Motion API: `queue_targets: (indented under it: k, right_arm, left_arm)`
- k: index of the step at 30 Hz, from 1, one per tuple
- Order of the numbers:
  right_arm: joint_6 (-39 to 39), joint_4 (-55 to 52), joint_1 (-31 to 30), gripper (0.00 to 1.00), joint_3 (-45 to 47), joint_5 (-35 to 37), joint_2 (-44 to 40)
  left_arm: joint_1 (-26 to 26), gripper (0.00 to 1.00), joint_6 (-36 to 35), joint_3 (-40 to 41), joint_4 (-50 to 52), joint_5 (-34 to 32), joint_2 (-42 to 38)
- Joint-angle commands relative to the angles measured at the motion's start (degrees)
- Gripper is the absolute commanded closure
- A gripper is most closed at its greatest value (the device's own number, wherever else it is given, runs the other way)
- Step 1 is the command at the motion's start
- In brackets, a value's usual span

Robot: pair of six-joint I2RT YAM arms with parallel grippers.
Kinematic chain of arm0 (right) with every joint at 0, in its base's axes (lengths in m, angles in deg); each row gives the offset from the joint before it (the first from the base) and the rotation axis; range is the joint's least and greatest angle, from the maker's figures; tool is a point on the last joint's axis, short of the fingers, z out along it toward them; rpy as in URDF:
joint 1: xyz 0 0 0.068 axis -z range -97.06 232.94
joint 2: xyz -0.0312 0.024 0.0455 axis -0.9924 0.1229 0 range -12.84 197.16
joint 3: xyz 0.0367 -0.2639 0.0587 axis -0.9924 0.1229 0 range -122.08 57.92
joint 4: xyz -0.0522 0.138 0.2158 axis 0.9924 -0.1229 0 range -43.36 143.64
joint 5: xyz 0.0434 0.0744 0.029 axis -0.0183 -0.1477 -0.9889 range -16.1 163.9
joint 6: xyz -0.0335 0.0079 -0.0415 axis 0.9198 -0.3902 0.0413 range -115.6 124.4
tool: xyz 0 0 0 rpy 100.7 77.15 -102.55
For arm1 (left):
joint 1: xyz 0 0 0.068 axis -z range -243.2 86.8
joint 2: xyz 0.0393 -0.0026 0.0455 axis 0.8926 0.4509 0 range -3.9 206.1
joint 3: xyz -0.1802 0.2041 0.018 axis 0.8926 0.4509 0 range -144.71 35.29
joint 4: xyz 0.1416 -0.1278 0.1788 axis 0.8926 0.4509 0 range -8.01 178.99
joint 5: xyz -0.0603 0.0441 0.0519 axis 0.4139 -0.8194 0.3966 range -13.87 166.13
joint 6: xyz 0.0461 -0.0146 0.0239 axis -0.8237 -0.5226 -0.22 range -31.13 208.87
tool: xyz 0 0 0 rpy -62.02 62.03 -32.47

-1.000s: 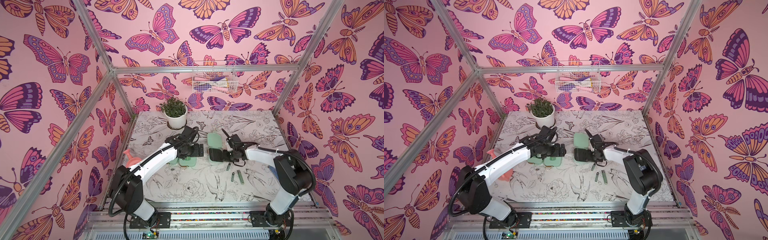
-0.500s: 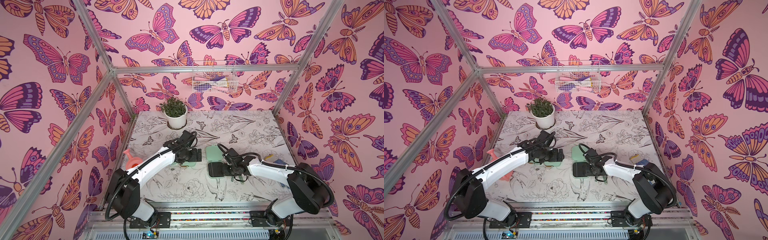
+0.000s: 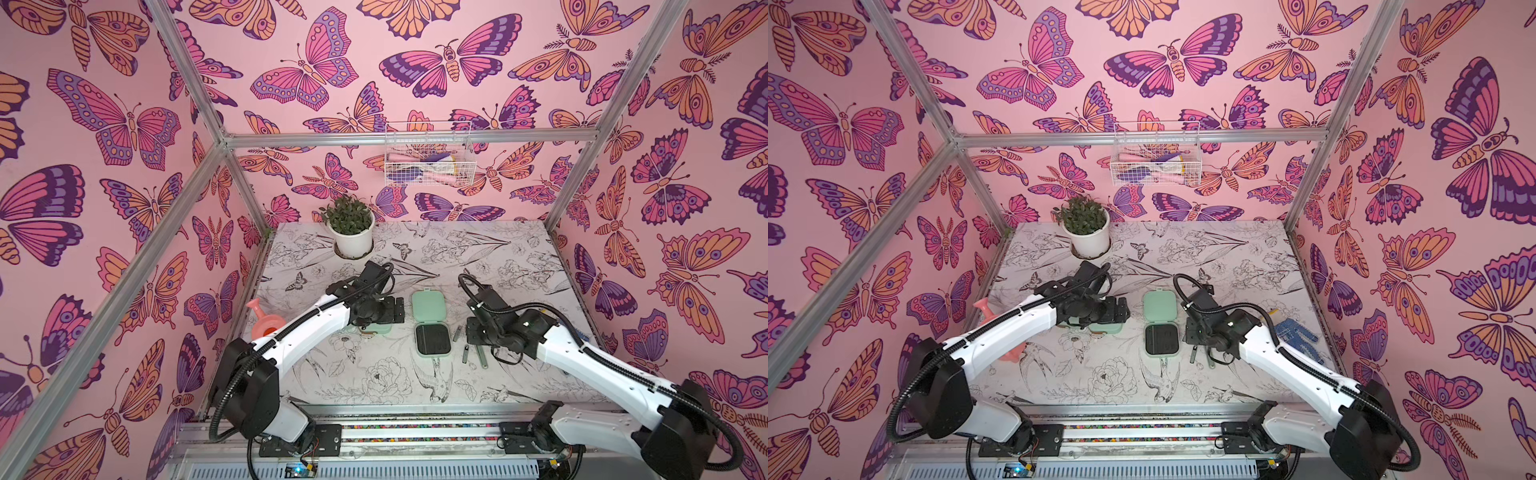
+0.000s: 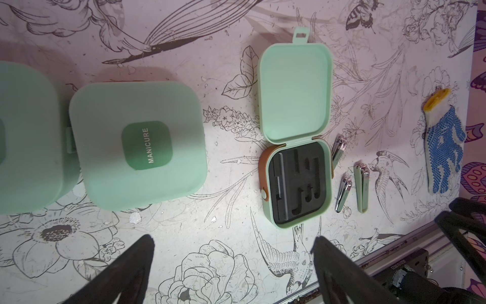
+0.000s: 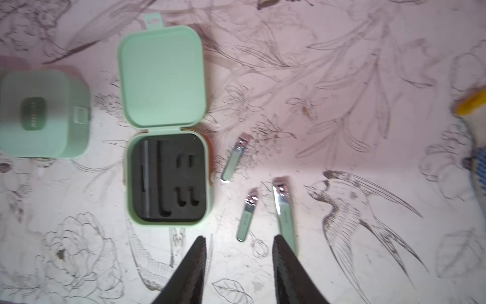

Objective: Organize nail clipper sets
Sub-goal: Place the storage box at the center of the board, then pick up the nail clipper from the center of the board.

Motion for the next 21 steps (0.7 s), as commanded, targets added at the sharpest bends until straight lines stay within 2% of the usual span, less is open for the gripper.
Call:
queue_targets:
  k: [1,12,21]
  right_arm:
    - [1.40,-7.90,1.49,0.53,4.54,3.06,0.16]
    - [6.24,2.32,3.38,0.47,7.22,-2.35,10.36]
    - [10.14,7.64,6.90,0.53,6.65,-6.24,17.22]
  left_arm:
    - [0.33,0.05,-0.30,0.51,-0.17,1.30,0.22]
    - [0.38,0.05,0.25,0.50,-0.22,1.17,0.39]
    - [0.46,0.05,0.66,0.71,-0.18,1.00,0.05]
